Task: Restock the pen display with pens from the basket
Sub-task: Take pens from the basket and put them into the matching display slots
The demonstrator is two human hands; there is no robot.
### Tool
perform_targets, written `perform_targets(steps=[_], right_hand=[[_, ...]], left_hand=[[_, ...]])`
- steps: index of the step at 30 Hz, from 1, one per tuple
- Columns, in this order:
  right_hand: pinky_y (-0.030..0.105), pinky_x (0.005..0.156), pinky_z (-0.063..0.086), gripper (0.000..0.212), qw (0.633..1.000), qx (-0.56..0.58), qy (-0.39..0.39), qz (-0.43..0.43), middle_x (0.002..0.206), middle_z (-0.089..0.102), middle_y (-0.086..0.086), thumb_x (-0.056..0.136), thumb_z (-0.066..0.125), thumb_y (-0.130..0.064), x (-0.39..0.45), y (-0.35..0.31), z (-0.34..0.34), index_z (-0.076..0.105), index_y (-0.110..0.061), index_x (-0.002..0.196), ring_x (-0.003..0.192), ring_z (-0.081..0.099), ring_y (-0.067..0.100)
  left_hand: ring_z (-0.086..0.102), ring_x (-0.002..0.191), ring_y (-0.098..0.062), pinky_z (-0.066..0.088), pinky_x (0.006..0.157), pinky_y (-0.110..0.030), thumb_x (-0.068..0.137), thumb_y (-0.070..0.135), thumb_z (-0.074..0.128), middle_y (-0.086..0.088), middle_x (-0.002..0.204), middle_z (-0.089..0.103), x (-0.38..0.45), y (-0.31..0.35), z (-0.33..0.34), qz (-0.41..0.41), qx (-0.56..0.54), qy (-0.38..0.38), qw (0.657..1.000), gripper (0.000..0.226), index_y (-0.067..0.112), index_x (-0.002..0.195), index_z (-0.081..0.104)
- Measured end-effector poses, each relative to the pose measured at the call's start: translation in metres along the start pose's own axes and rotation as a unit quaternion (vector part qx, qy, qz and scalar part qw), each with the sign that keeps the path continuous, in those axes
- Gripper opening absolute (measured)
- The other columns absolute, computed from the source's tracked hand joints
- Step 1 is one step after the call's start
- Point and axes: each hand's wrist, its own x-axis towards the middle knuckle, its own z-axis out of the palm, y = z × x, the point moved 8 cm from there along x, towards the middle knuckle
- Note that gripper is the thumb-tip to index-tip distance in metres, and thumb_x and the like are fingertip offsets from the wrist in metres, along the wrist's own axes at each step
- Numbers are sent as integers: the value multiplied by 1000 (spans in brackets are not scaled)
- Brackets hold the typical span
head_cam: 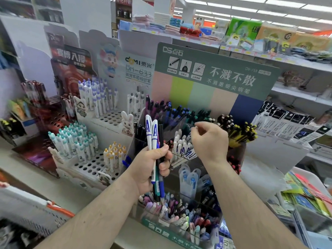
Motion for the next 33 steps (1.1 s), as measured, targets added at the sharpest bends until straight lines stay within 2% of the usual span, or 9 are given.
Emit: perform_targets(steps=[2, 6, 12, 16, 18, 22, 25, 28, 33], right_hand=[[31, 74, 51, 22, 998, -44, -50, 10, 97, 73, 1, 92, 60, -23, 0, -1, 12, 79, -17, 101, 91, 66, 22], [30, 63, 37, 31, 982, -144, -118, 21, 93, 57, -3, 98, 48, -32, 2, -3, 23, 78, -26, 94, 84, 56, 23], [30, 60, 35, 46, 960, -197, -194, 47, 84, 61, -3, 100, 40, -42, -6, 3, 31, 71, -22, 72, 73, 51, 20], [28, 62, 48, 28, 987, 41, -136, 68, 74, 68, -11, 95, 58, -37, -9, -14, 15, 71, -25, 74, 73, 63, 10], [25, 63, 52, 17, 963, 174, -181, 101, 74, 70, -11, 89, 69, -40, -17, -26, 18, 74, -24, 86, 69, 64, 6], [49, 55, 61, 12, 904, 287, -267, 172, 78, 74, 8, 90, 73, -27, -38, -31, 28, 73, -15, 89, 62, 68, 22], [45, 64, 62, 7, 916, 309, -204, 154, 75, 73, 6, 90, 72, -17, -30, -24, 16, 74, -18, 84, 65, 69, 20], [29, 53, 51, 13, 925, 336, -96, 146, 63, 67, -1, 90, 72, -10, -21, -15, -5, 73, -20, 81, 52, 56, 11], [21, 48, 49, 11, 886, 412, 63, 203, 59, 66, -9, 92, 69, -9, -18, 8, -30, 70, -17, 84, 46, 55, 8]], left_hand=[[37, 43, -7, 30, 43, -19, 93, 14, 53, -5, 69, 48, -2, 0, 0, -4, 9, -2, 1000, 30, 13, 65, 62], [38, 44, -8, 32, 43, -19, 96, 12, 52, -4, 71, 54, -5, 0, 0, -13, 12, -6, 1000, 17, 9, 80, 50], [40, 46, -9, 35, 43, -20, 90, 15, 58, -6, 72, 54, -6, 0, 2, -16, 31, -22, 999, 17, 8, 75, 57], [41, 46, -10, 37, 44, -21, 89, 10, 58, -6, 72, 58, -6, -3, 7, -30, 52, -42, 997, 10, 10, 79, 58], [42, 46, -11, 38, 43, -21, 91, 6, 56, -6, 72, 60, -6, -6, 11, -38, 63, -58, 996, 4, 7, 87, 55], [48, 48, -12, 39, 44, -21, 91, 5, 58, -9, 76, 65, -7, -10, 17, -46, 88, -67, 993, 3, 6, 93, 56], [60, 56, -18, 43, 44, -20, 96, 4, 49, -14, 86, 70, -6, -11, 11, -63, 34, -27, 997, 9, 8, 97, 57], [69, 67, -26, 48, 44, -20, 98, 6, 48, -19, 101, 70, -2, -8, -1, -59, 2, 22, 998, 9, 9, 95, 57], [58, 48, -13, 37, 35, -15, 98, 10, 50, -12, 83, 71, 3, -4, -21, -51, 8, 68, 996, 7, 10, 92, 54]])
